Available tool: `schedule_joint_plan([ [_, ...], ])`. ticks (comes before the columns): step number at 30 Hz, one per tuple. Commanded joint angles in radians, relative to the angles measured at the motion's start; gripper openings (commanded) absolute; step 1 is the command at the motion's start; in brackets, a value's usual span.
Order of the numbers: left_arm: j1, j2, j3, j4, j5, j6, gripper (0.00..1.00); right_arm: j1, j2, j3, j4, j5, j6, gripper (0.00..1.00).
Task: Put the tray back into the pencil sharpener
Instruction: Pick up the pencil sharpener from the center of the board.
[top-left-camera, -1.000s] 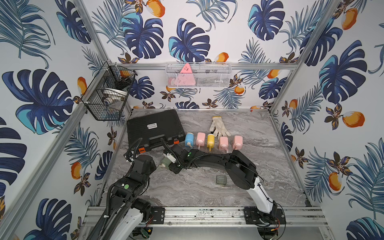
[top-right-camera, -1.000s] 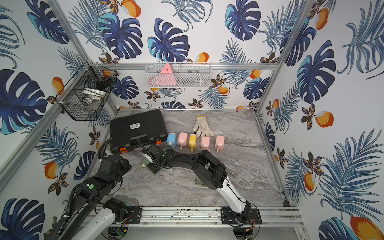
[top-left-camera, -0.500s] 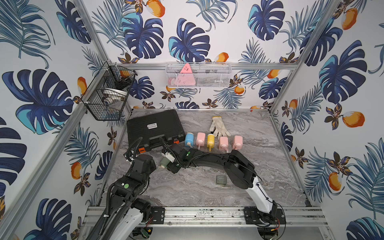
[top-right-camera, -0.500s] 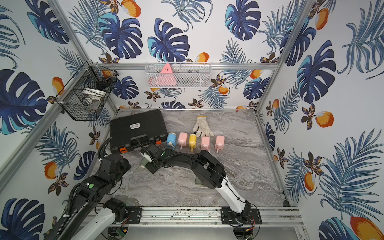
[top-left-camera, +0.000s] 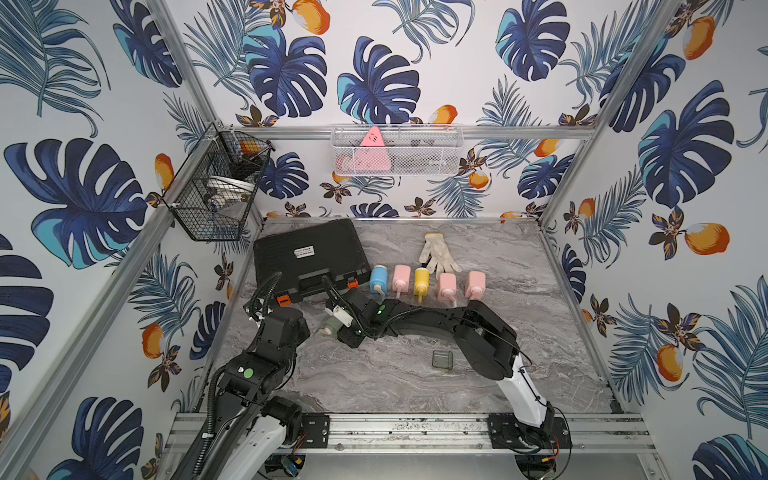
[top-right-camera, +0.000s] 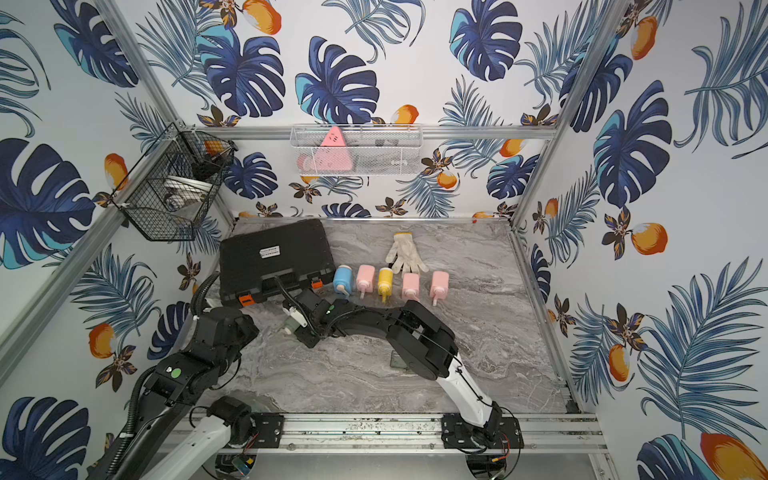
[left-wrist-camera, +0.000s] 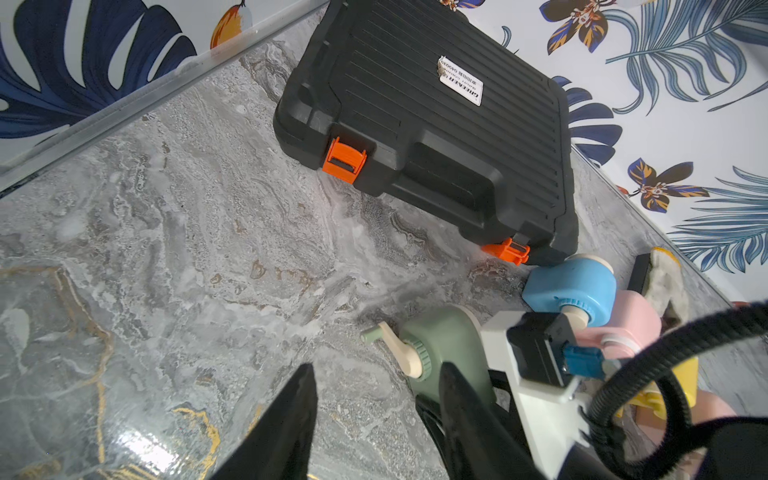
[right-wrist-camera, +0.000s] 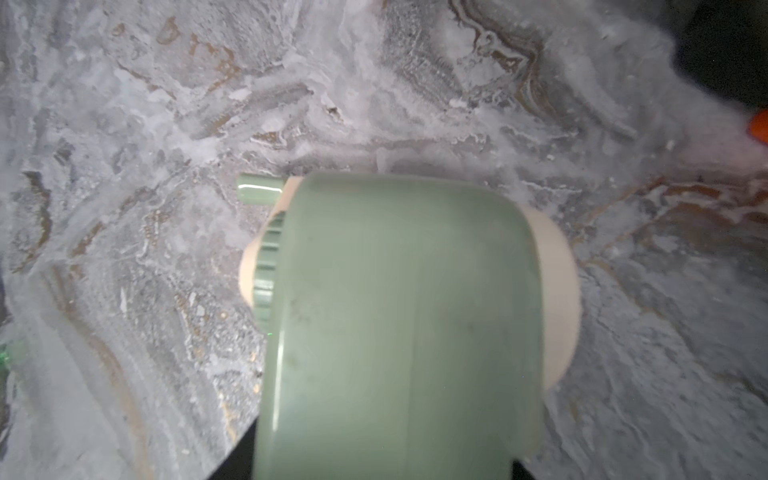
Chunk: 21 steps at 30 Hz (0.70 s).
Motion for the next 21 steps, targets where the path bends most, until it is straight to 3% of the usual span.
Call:
schedule_joint_plan([
  [1,0.003,0.007,0.036,-0.013,-0.004,0.059,0.53,0.000,-0.082,-0.063,0.133,0.026,-0.033,0.18],
  [7,0.002,0.047,0.147,-0.052,0.167,0.260,0.59,0.006,-0.336,-0.344,0.371,0.093,-0.086,0.08],
  [10,0.001,0.071,0.220,-0.093,0.294,0.351,0.70,0.017,-0.467,-0.519,0.504,0.141,-0.139,0.04],
  [14,0.002,0.093,0.276,-0.074,0.521,0.441,0.83,0.039,-0.619,-0.688,0.636,0.203,-0.222,0.00],
  [18,0.001,0.166,0.305,-0.039,0.772,0.495,0.90,0.086,-0.725,-0.842,0.822,0.250,-0.351,0.00],
  [21,0.003,0.239,0.335,-0.089,0.811,0.588,0.93,0.107,-0.775,-0.904,0.901,0.249,-0.393,0.00],
])
